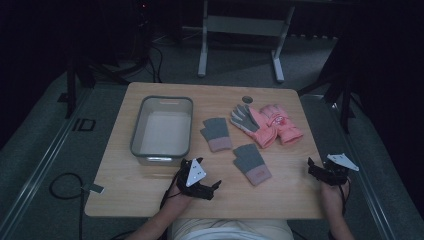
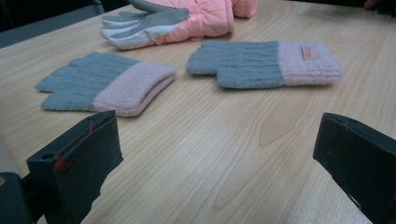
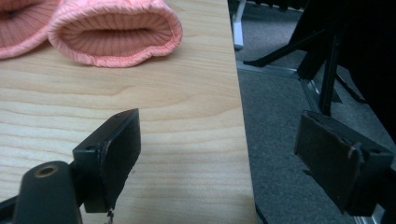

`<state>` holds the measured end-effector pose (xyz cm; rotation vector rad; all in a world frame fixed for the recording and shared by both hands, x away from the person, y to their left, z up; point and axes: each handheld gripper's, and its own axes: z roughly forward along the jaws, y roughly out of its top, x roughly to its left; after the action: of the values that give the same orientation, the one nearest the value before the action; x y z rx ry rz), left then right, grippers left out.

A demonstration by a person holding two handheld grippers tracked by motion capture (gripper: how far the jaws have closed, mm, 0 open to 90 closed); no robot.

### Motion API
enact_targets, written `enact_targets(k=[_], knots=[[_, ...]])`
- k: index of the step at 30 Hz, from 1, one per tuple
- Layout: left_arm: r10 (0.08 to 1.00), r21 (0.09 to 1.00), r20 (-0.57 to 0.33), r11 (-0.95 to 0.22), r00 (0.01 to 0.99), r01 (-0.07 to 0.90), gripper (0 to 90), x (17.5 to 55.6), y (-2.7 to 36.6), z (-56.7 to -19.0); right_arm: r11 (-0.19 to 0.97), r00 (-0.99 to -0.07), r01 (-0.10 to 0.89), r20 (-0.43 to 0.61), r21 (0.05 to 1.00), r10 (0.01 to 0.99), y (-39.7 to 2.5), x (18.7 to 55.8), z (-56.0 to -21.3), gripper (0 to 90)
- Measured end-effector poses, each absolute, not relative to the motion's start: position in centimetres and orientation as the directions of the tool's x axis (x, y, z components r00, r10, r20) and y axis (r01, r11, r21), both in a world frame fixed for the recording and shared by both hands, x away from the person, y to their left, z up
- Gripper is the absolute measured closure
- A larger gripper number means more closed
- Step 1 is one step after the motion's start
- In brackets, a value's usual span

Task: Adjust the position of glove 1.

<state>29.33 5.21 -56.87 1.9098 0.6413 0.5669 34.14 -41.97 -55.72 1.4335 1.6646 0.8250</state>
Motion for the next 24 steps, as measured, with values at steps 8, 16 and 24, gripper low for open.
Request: enact_targets(k=[8,16,24], knots=[[0.648,0.920,0.110,-0.353,0.754,0.169,0.4,29.22,5.25,-56.88,0.162,-0.053,0.496,-0.156,0.853,0.986,-41.86,34.23,-55.75,16.1],[0.649,0.924,0.098,-0.342,0.755,0.174,0.4,29.30,5.39,-56.89,0.128,-0.047,0.502,-0.121,0.855,0.992,-42.25,34.33,-55.71,16.0],[0.654,0.926,0.097,-0.336,0.750,0.173,0.4,29.24,5.45,-56.88,0.123,-0.065,0.519,-0.105,0.846,0.992,-42.31,34.31,-55.62,14.3]])
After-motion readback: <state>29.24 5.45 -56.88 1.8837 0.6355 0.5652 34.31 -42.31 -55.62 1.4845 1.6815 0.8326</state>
